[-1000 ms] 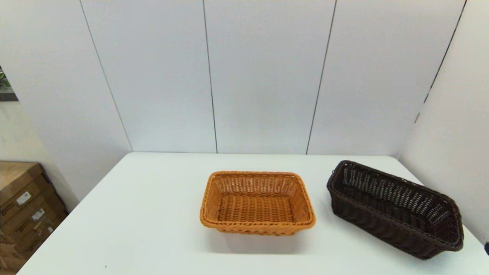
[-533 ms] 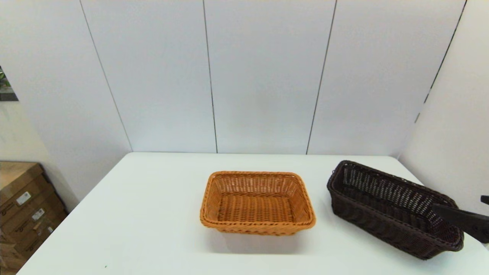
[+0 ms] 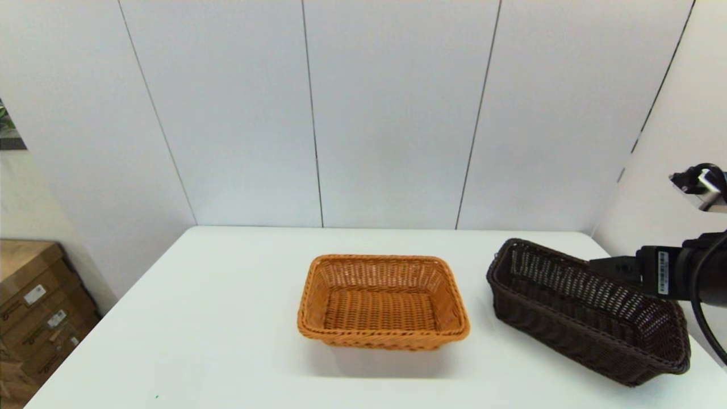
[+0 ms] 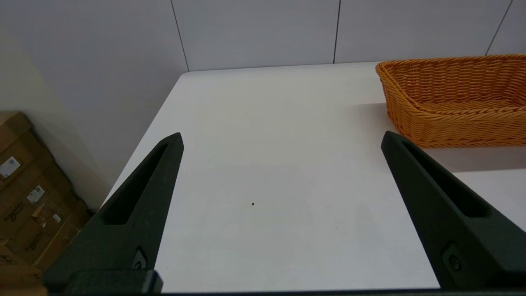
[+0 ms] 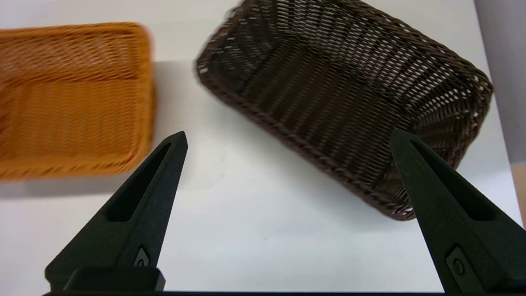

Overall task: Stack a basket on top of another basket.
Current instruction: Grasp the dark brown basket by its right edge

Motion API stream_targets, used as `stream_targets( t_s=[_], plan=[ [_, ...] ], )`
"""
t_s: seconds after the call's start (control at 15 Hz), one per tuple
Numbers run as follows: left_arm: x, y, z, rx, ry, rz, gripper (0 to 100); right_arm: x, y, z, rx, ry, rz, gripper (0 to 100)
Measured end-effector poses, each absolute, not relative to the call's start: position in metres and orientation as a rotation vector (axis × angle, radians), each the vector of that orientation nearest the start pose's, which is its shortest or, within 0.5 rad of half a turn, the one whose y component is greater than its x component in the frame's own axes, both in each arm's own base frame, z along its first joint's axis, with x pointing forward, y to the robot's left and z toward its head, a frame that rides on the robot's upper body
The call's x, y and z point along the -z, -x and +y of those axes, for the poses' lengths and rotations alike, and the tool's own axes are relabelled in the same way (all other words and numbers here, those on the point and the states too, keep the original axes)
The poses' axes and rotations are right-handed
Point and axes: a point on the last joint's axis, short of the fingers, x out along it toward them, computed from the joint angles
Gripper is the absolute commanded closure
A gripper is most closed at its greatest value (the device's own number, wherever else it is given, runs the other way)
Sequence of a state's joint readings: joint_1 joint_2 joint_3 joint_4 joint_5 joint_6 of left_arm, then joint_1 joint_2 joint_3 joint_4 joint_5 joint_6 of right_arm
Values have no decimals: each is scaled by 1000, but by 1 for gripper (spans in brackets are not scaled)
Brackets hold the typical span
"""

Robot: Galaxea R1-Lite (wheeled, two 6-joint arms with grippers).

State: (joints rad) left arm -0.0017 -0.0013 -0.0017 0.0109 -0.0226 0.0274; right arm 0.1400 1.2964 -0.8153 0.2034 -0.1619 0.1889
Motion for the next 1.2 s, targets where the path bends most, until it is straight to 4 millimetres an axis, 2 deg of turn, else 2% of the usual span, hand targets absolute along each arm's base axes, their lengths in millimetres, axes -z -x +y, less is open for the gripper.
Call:
stream_targets(
  t_s=[0.33, 0.73, 1.2],
  plan=[
    [-75, 23, 0, 24, -27, 8, 0, -195, -215, -4, 232, -118, 751, 0],
    [-75, 23, 0, 24, -27, 8, 0, -174, -234, -40, 396, -166, 838, 0],
    [-75, 23, 0, 25, -27, 8, 0, -153, -238, -44, 433, -226, 923, 0]
  ],
)
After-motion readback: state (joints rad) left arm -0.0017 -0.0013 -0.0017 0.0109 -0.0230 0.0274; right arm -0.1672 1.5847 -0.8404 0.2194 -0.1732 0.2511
